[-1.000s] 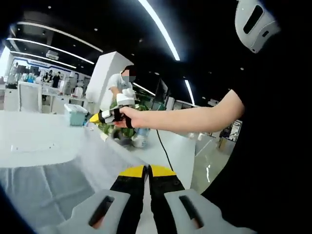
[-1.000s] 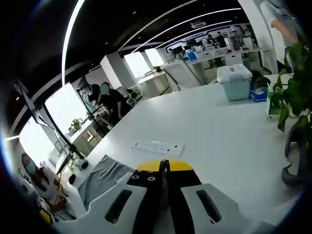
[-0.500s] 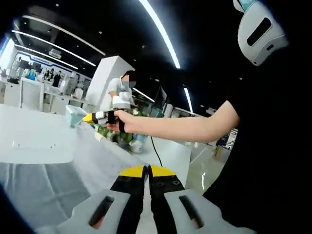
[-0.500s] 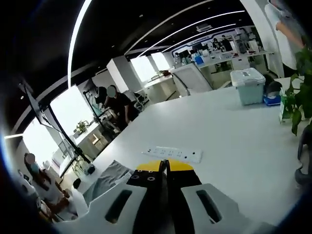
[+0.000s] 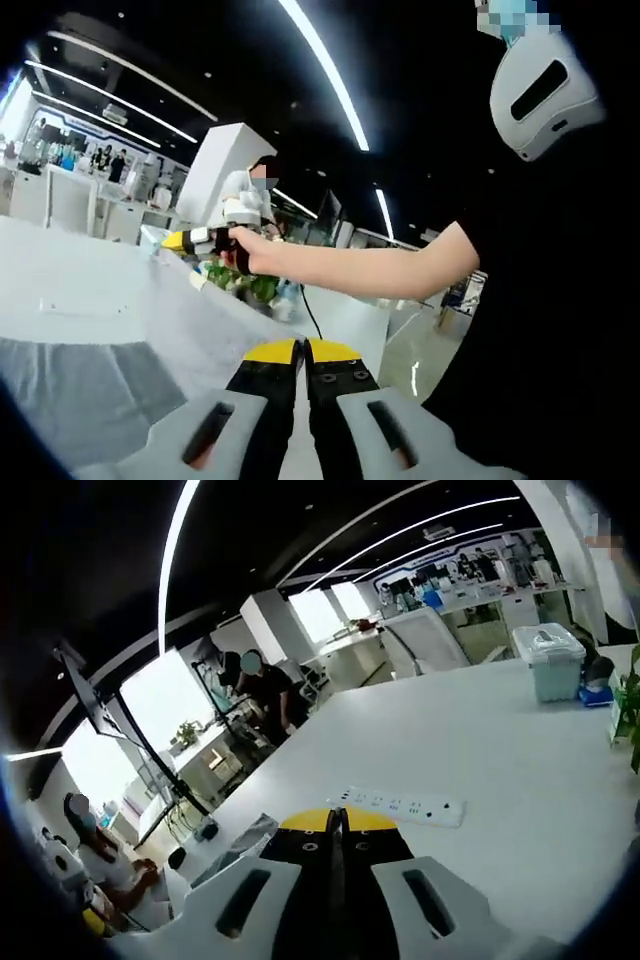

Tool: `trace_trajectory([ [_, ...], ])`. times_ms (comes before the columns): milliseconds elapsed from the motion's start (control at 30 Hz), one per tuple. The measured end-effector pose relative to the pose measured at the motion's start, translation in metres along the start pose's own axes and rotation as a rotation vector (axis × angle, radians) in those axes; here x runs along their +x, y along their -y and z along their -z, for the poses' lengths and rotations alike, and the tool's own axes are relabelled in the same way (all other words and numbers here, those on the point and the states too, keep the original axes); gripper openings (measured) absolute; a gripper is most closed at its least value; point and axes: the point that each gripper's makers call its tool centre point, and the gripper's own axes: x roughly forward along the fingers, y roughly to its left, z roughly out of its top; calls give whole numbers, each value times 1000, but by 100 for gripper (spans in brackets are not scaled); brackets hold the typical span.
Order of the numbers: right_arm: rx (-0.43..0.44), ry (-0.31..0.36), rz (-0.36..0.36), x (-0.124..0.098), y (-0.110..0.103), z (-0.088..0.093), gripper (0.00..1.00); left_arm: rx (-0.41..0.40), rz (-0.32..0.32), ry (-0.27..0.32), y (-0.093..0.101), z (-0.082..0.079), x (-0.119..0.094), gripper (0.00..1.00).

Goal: Fold the towel on the table until its edges align and the towel forms a compact rectangular stack.

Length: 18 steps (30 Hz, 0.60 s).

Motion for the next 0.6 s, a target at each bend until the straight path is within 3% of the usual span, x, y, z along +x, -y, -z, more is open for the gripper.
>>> trace_trajectory([
  [133,-29,-44,-11,10,-2,-5,0,11,12,5,-5,-11,0,2],
  [267,14,-73,-77,20,-10,-13,0,5,34,10,-8,-18,1,2],
  [467,-37,-147,-90,35,-10,-17,0,-25,45,7,-18,-24,-4,2],
  [600,-38,-147,-92,38,-19,-15,0,-42,79,11,-18,-29,-13,2],
])
